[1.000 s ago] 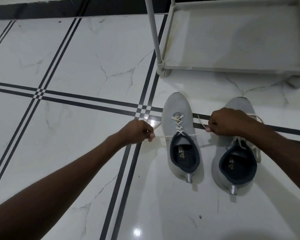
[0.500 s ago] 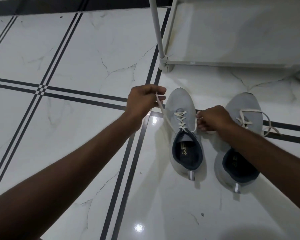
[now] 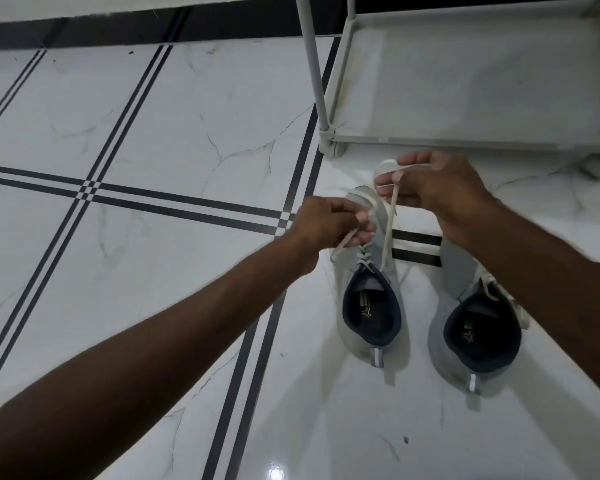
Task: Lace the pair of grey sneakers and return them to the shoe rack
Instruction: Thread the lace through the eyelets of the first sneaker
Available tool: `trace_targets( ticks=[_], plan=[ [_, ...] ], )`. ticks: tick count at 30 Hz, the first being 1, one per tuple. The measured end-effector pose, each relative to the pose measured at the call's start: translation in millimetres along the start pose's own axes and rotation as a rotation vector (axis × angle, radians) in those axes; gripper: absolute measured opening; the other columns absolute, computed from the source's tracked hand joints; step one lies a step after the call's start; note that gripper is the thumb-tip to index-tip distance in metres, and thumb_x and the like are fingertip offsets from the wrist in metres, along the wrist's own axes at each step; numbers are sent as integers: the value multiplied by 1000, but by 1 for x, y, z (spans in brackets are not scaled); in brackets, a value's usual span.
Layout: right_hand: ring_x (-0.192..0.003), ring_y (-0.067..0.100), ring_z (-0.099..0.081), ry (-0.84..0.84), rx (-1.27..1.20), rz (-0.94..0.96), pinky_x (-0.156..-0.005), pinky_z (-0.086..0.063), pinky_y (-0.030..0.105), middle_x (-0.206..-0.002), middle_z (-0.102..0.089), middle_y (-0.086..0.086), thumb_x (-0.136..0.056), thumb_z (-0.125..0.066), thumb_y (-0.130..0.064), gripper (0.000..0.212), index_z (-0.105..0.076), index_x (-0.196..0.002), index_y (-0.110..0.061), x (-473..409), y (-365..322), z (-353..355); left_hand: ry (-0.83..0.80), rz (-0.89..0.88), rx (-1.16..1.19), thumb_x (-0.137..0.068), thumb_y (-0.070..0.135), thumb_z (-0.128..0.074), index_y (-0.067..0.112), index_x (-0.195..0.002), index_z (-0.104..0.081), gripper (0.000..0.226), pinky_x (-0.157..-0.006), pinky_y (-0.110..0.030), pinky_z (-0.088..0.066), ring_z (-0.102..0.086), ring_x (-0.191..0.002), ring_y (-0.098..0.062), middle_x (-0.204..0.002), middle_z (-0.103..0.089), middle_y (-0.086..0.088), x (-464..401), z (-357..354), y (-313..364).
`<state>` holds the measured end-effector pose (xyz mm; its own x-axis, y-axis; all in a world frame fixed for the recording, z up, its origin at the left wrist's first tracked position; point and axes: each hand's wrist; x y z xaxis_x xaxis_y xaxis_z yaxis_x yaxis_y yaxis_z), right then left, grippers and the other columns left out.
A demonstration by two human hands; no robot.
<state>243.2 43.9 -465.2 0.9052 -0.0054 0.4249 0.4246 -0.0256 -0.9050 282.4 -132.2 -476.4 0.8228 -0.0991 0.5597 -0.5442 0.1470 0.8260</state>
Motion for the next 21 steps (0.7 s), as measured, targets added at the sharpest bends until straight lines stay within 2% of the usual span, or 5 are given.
trace_targets(
  ticks=[8, 11, 14, 17, 21],
  plan=[
    [-88, 27, -75, -189, 67, 128, -79, -60, 36, -96, -77, 13, -92, -59, -3, 25, -57, -117, 1, -3, 15, -10, -394, 130, -112, -97, 14, -60, 7, -93, -76, 18, -65, -22, -50, -58, -67, -12, -80, -67, -4, -5, -11, -9],
    [-76, 26, -75, -143, 105, 31, -63, -60, 33, -93, -76, 15, -95, -57, -9, 20, -59, -113, -2, -3, 30, -16, -426, 145, -202, -94, 20, -65, -4, -108, -70, 28, -59, -21, -45, -54, -64, -12, -80, -64, -6, -6, -3, -6],
    [-47, 17, -64, -129, 295, -120, -42, -50, 23, -70, -72, 10, -95, -55, -10, 12, -63, -103, -5, -1, 43, -15, -431, 113, -221, -96, 21, -63, 2, -99, -69, 21, -57, -24, -43, -53, -62, -13, -73, -63, -5, -7, 12, -1],
    [-43, 15, -53, -364, 551, -141, -42, -42, 24, -57, -64, 6, -87, -62, -9, 6, -68, -87, -10, 0, 54, -11, -420, -38, -368, -93, 19, -68, -6, -99, -70, 26, -66, -28, -56, -65, -69, -15, -80, -70, -11, -12, 28, 5],
    [-49, 11, -52, -466, 659, -58, -45, -38, 21, -63, -70, 3, -83, -70, -12, 7, -75, -82, -16, -3, 59, -12, -136, -595, -1027, -81, 15, -74, 8, -85, -74, 8, -67, -42, -57, -67, -66, -21, -74, -73, -7, -23, 28, 0]
  ],
)
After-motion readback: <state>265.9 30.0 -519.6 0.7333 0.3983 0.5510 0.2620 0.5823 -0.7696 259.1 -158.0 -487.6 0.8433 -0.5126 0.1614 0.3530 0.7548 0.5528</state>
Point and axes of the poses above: each hand's wrist, its own x-axis away from the middle knuckle, its own z-axis out of the back of the hand, y = z × x
